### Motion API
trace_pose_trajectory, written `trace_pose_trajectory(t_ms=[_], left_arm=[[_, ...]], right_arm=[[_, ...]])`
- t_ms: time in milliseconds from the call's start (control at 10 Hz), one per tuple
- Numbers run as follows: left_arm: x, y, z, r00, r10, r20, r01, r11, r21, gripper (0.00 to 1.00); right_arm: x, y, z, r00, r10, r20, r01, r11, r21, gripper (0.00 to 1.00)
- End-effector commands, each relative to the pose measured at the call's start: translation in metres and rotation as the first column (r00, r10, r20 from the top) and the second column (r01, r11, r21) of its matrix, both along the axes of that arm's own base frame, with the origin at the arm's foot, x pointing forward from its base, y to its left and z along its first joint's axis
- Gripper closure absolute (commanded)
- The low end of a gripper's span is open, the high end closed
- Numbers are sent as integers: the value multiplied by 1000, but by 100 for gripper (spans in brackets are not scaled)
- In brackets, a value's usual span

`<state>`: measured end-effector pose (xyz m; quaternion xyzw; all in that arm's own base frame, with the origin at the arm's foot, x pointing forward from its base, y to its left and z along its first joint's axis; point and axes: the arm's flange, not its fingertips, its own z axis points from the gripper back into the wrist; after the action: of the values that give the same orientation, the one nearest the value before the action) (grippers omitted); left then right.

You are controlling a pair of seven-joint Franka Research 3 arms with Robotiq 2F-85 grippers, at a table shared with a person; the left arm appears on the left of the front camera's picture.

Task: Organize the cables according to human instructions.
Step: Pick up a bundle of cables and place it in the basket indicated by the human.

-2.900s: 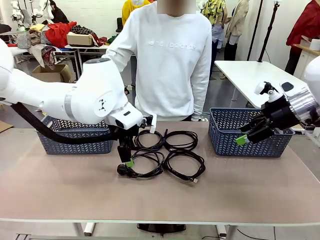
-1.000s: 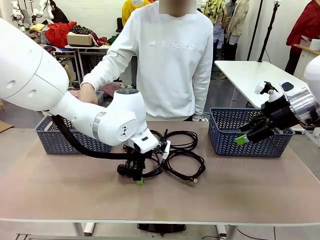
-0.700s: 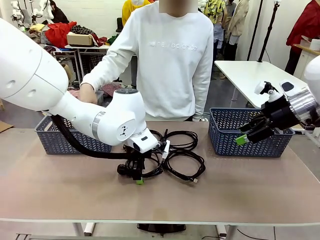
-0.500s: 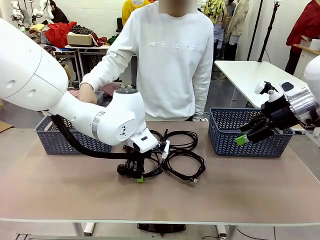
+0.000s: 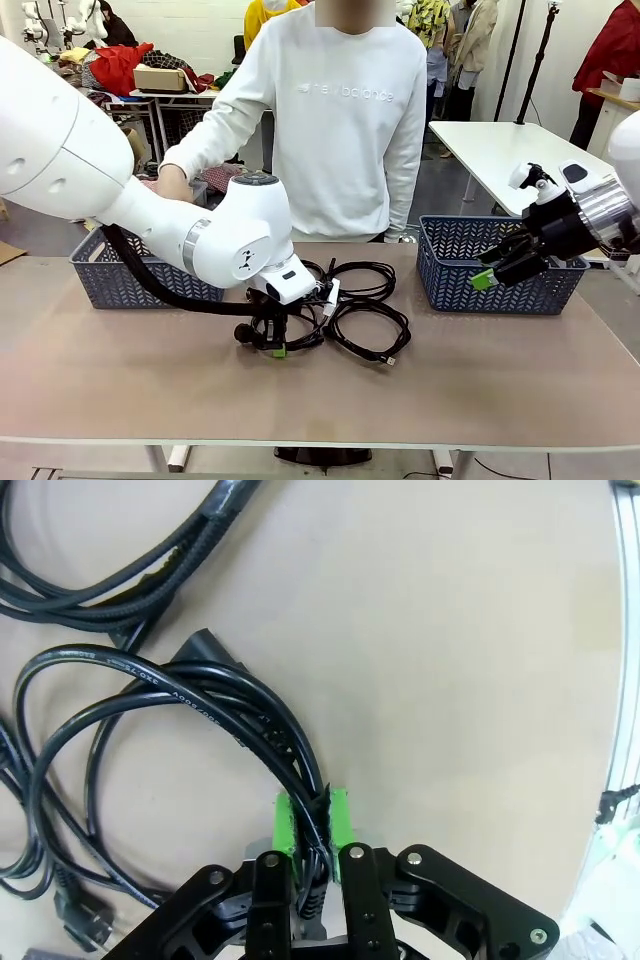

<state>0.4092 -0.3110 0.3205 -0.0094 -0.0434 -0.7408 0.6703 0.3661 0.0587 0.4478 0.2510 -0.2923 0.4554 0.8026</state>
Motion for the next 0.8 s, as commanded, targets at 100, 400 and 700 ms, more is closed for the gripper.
trace_pose_trajectory(t_ms=[100, 400, 700], left_arm=[[-16, 4, 31, 1000, 25, 19, -26, 999, 47, 100], [-18, 12, 86, 990, 41, 137, -47, 998, 40, 100], [2, 34, 140, 977, 60, 205, -70, 997, 40, 100]], right_arm=[[5, 0, -3, 999, 18, 28, -18, 1000, 22, 0], [5, 0, -3, 999, 18, 28, -18, 1000, 22, 0], [5, 0, -3, 999, 18, 28, -18, 1000, 22, 0]])
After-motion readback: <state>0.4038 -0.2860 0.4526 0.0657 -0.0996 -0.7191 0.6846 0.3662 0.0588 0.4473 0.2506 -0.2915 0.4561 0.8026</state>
